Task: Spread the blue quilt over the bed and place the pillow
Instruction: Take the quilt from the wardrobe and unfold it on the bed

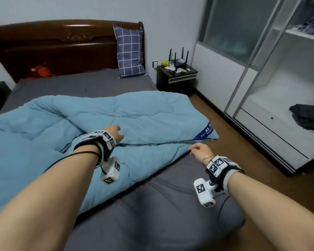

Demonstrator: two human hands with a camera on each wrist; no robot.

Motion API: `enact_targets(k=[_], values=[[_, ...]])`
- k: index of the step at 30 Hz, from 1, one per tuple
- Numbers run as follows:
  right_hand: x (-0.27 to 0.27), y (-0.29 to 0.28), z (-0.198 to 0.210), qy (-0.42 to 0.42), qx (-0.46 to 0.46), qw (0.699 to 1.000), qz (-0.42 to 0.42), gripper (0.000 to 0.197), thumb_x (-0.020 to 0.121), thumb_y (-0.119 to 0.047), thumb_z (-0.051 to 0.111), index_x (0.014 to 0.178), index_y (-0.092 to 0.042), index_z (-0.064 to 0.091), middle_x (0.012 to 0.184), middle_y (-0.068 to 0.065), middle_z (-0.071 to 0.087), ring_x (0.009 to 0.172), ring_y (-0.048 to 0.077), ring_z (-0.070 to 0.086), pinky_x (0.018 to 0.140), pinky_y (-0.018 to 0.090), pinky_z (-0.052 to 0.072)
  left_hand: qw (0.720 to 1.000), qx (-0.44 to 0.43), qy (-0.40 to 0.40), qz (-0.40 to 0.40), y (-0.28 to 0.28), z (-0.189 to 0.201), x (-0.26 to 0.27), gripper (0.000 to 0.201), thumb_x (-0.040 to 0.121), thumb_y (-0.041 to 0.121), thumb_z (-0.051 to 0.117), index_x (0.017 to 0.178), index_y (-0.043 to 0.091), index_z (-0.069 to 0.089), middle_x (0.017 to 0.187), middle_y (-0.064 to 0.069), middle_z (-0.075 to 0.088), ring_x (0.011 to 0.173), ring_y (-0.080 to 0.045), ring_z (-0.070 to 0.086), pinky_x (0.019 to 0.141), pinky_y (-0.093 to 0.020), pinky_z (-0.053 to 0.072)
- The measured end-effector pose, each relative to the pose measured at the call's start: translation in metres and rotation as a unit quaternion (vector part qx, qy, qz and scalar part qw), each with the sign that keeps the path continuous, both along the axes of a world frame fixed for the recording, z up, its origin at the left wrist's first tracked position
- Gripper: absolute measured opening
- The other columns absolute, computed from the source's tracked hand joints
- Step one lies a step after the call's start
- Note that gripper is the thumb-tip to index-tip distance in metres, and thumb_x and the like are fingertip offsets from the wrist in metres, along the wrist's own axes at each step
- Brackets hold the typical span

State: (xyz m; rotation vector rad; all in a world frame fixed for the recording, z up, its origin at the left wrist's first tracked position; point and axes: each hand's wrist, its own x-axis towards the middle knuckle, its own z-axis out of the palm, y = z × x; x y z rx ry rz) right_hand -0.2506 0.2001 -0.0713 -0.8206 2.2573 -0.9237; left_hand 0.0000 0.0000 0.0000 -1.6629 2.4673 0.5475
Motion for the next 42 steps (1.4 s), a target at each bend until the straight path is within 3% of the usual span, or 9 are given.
enact_targets(k=[5, 8, 13, 17, 21, 26, 30, 33, 42], values=[[-0.030, -0.009, 0.008, 0.015, -0.005, 0.999, -0.041, 0.026, 0.082, -0.004, 0.049, 0.075, -0.022, 0.067, 0.085, 0.003, 0.064, 0.091, 0.027, 0.064, 0.080, 0.028, 0.047, 0.998, 0.008, 0.017, -0.052, -0.016, -0.007, -0.067, 0.050, 0.095, 0.029, 0.048, 0.141, 0.009, 0.040, 0.142, -0.014, 0.050, 0.129, -0.031, 0.048, 0.106, -0.036, 0.039], [-0.054, 0.006, 0.024, 0.033, -0.007, 0.996, -0.080, 0.024, 0.083, -0.006, 0.050, 0.088, -0.015, 0.071, 0.087, 0.002, 0.065, 0.081, 0.019, 0.058, 0.068, 0.023, 0.041, 0.993, 0.006, 0.037, -0.109, -0.012, -0.006, -0.126, 0.050, 0.094, 0.029, 0.049, 0.140, 0.011, 0.041, 0.142, -0.014, 0.050, 0.128, -0.031, 0.049, 0.108, -0.038, 0.040], [-0.111, 0.043, 0.047, 0.060, -0.022, 0.986, -0.152, 0.027, 0.082, -0.006, 0.047, 0.089, -0.014, 0.072, 0.088, 0.003, 0.068, 0.071, 0.016, 0.055, 0.053, 0.019, 0.037, 0.972, 0.012, 0.072, -0.223, 0.031, 0.004, -0.238, 0.050, 0.094, 0.029, 0.049, 0.139, 0.010, 0.041, 0.140, -0.014, 0.051, 0.128, -0.031, 0.049, 0.107, -0.038, 0.039], [-0.166, 0.084, 0.063, 0.072, -0.028, 0.977, -0.201, 0.029, 0.083, -0.005, 0.045, 0.090, -0.015, 0.072, 0.088, -0.003, 0.063, 0.068, 0.012, 0.051, 0.051, 0.015, 0.033, 0.954, 0.007, 0.085, -0.288, 0.075, 0.017, -0.325, 0.048, 0.094, 0.028, 0.048, 0.138, 0.009, 0.042, 0.137, -0.015, 0.054, 0.125, -0.032, 0.051, 0.104, -0.038, 0.040], [-0.231, 0.127, 0.067, 0.068, -0.039, 0.969, -0.234, 0.028, 0.083, -0.004, 0.045, 0.085, -0.018, 0.070, 0.085, -0.003, 0.063, 0.062, 0.010, 0.050, 0.053, 0.021, 0.037, 0.940, -0.003, 0.089, -0.330, 0.124, 0.022, -0.414, 0.047, 0.094, 0.028, 0.050, 0.136, 0.009, 0.044, 0.135, -0.015, 0.055, 0.125, -0.031, 0.052, 0.103, -0.035, 0.041], [-0.335, 0.192, 0.067, 0.080, -0.029, 0.963, -0.254, 0.029, 0.085, -0.006, 0.045, 0.094, -0.013, 0.072, 0.089, 0.002, 0.068, 0.080, 0.017, 0.057, 0.063, 0.024, 0.042, 0.929, 0.003, 0.113, -0.352, 0.190, 0.015, -0.534, 0.046, 0.093, 0.026, 0.052, 0.134, 0.007, 0.047, 0.137, -0.014, 0.055, 0.126, -0.031, 0.052, 0.103, -0.036, 0.042], [-0.419, 0.235, 0.065, 0.074, -0.024, 0.959, -0.273, 0.027, 0.087, -0.007, 0.045, 0.095, -0.007, 0.070, 0.101, 0.010, 0.072, 0.094, 0.028, 0.065, 0.085, 0.033, 0.052, 0.927, 0.016, 0.117, -0.357, 0.237, 0.003, -0.621, 0.045, 0.094, 0.026, 0.050, 0.136, 0.008, 0.046, 0.136, -0.015, 0.055, 0.125, -0.031, 0.052, 0.101, -0.035, 0.042], [-0.468, 0.248, 0.061, 0.072, -0.010, 0.961, -0.267, 0.028, 0.088, -0.009, 0.045, 0.101, -0.006, 0.069, 0.100, 0.008, 0.070, 0.093, 0.028, 0.064, 0.087, 0.036, 0.053, 0.927, 0.017, 0.104, -0.360, 0.258, -0.010, -0.671, 0.045, 0.094, 0.025, 0.050, 0.135, 0.008, 0.046, 0.135, -0.015, 0.056, 0.125, -0.031, 0.052, 0.101, -0.035, 0.042], [-0.600, 0.209, 0.034, 0.038, -0.019, 0.974, -0.223, 0.029, 0.086, -0.005, 0.044, 0.097, -0.011, 0.070, 0.100, 0.011, 0.071, 0.092, 0.028, 0.065, 0.088, 0.037, 0.054, 0.954, 0.043, 0.048, -0.294, 0.212, -0.047, -0.782, 0.045, 0.094, 0.023, 0.049, 0.137, 0.011, 0.043, 0.135, -0.013, 0.055, 0.122, -0.031, 0.054, 0.097, -0.037, 0.045]])
